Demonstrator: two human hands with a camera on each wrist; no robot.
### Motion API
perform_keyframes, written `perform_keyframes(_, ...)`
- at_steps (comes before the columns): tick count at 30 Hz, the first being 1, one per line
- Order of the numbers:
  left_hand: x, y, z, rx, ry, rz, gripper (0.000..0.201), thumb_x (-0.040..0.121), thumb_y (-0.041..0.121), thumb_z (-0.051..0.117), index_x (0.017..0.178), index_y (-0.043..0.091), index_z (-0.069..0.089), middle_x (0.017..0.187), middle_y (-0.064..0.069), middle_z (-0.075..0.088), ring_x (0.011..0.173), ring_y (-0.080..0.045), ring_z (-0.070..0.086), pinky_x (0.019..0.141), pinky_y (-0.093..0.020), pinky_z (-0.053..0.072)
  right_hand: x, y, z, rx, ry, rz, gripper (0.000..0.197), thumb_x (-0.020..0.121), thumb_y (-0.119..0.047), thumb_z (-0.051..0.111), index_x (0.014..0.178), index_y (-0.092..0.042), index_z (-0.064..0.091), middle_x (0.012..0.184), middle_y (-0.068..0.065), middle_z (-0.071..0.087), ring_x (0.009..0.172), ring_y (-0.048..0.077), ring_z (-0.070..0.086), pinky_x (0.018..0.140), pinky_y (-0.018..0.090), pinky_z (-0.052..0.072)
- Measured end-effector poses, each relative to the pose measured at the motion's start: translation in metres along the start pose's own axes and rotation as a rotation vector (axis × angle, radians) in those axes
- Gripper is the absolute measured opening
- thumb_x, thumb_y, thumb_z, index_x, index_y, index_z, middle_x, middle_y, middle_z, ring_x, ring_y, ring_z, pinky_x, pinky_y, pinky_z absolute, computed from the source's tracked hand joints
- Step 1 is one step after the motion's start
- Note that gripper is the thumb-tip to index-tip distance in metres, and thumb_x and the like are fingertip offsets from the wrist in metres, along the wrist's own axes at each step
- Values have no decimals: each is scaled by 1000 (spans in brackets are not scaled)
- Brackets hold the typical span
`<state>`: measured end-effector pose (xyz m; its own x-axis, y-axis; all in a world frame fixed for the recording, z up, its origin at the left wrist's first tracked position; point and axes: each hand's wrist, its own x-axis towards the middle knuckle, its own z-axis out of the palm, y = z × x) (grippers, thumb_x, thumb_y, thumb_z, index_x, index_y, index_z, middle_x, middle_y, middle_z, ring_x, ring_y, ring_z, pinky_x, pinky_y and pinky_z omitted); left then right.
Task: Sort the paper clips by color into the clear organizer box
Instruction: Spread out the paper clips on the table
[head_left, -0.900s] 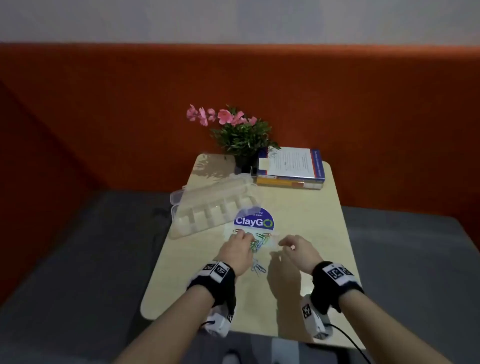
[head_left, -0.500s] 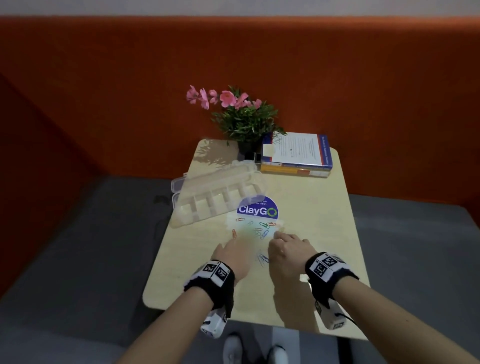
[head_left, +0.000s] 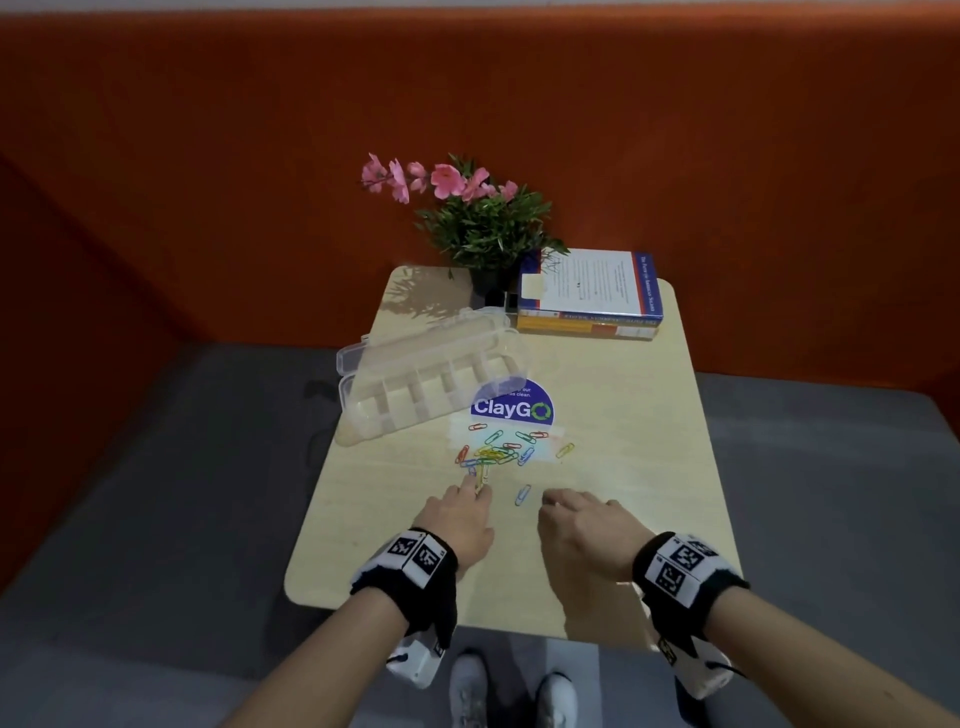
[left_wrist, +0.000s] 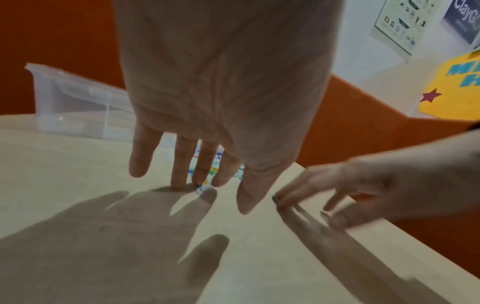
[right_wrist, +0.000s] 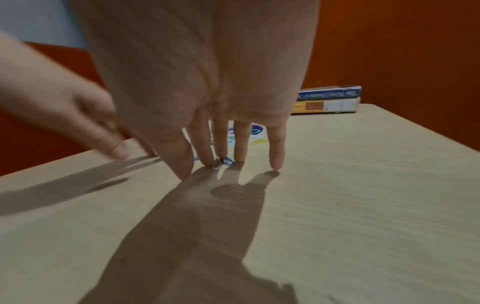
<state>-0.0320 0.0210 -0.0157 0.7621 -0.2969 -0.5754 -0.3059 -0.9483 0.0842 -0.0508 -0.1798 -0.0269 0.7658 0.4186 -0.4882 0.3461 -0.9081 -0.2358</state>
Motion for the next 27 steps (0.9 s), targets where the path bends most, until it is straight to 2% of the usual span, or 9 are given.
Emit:
perform_keyframes(3,-3,5,6,15,15,17,53,97,30,40,146,13,29,155,-12,21,134,-32,35,103,-46,37,11,9,-9,197,117,65,38,91,-27,47,127,-18,53,134,3,44,119,25,52,95,37,46)
perform_keyframes(6,-6,10,8,10,1,59,51,97,30,38,146,16,30,155,-11,21,134,-33,35,103,-46,37,25,10,-20,316,238,156,31,93,-21,47,122,-15,58,120,7,49,107,28,58,88,33,47)
perform_keyframes(11,-6,13,11,-30,66,101,39,97,29,37,130,14,51,143,-6,40,125,-31,41,99,-45,40,42,-7,-28,160,136,34,30,92,-27,49,118,-32,64,116,6,52,110,26,49,91,35,43)
perform_keyframes(13,-5,11,10,-113,156,97,35,96,25,39,123,16,59,135,-4,49,119,-28,46,98,-41,43,45,-12,-31,34,121,23,30,92,-26,48,118,-29,63,116,6,54,109,28,48,87,36,41)
perform_keyframes(17,4,3,5,-381,311,-116,15,90,26,52,99,16,59,115,-4,56,106,-28,57,89,-39,48,50,-16,-34,-39,108,47,26,87,-19,49,111,-15,60,116,8,55,110,31,49,85,38,43)
perform_keyframes(20,12,3,1,-466,271,-198,22,83,37,62,85,19,49,110,-5,57,100,-29,58,86,-41,51,51,-16,-36,53,137,104,24,86,-17,50,109,-11,57,116,10,55,111,31,52,85,38,43)
perform_keyframes(22,17,7,-1,-468,233,-209,26,81,37,65,85,18,48,109,-5,57,100,-29,58,85,-41,51,48,-10,-36,176,193,219,26,88,-22,49,109,-8,55,116,13,56,110,32,55,87,38,44)
perform_keyframes(24,22,10,-2,-453,201,-214,24,82,33,66,93,15,53,110,-7,56,101,-30,58,85,-40,51,42,-1,-33,273,209,355,28,86,-27,54,106,-8,55,113,13,58,107,31,57,83,34,44)
perform_keyframes(27,28,10,-3,-460,160,-225,21,84,22,61,102,12,56,114,-10,57,104,-33,59,88,-43,52,33,4,-21,389,221,440,15,77,-29,57,82,-14,54,96,9,62,89,30,58,69,27,41)
